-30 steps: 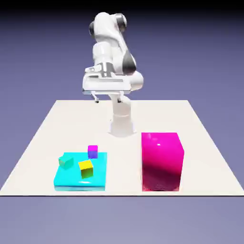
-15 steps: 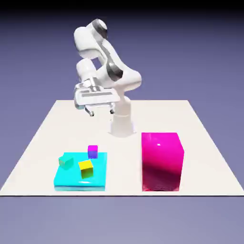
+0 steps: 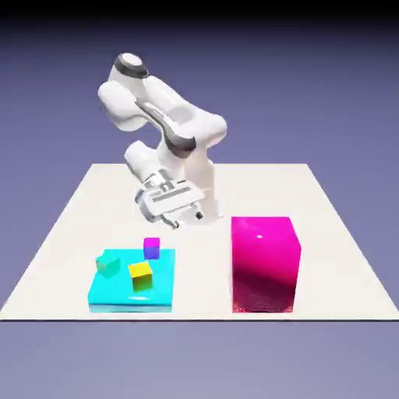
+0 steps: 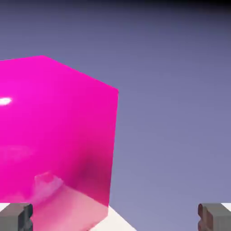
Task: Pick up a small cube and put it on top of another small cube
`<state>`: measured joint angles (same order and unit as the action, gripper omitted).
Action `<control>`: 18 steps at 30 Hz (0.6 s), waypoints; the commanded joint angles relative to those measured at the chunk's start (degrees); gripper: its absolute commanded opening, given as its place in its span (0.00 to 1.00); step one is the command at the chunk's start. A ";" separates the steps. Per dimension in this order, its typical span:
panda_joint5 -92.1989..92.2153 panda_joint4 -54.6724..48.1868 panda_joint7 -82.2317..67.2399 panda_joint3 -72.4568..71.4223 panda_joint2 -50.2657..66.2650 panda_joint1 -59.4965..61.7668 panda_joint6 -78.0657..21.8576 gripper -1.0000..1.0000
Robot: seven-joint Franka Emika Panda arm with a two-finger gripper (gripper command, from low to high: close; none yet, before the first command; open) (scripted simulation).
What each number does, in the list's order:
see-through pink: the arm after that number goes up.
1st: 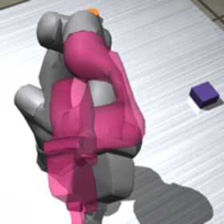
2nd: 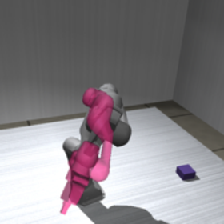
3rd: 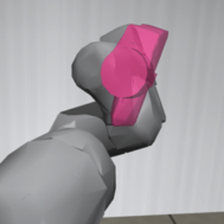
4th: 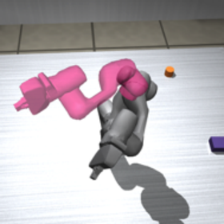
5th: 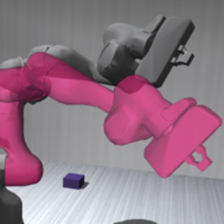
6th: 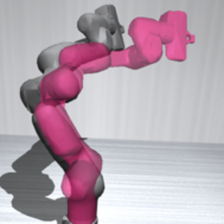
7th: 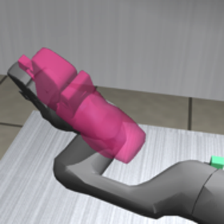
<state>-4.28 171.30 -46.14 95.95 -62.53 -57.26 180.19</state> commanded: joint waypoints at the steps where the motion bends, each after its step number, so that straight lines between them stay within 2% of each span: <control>1: -0.09 0.22 -1.92 2.08 -0.65 -1.23 0.13 0.50; 18: -1.67 4.01 -34.52 37.38 -11.64 -22.04 2.41 0.50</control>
<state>-5.95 175.32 -80.66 133.32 -74.17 -79.30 182.60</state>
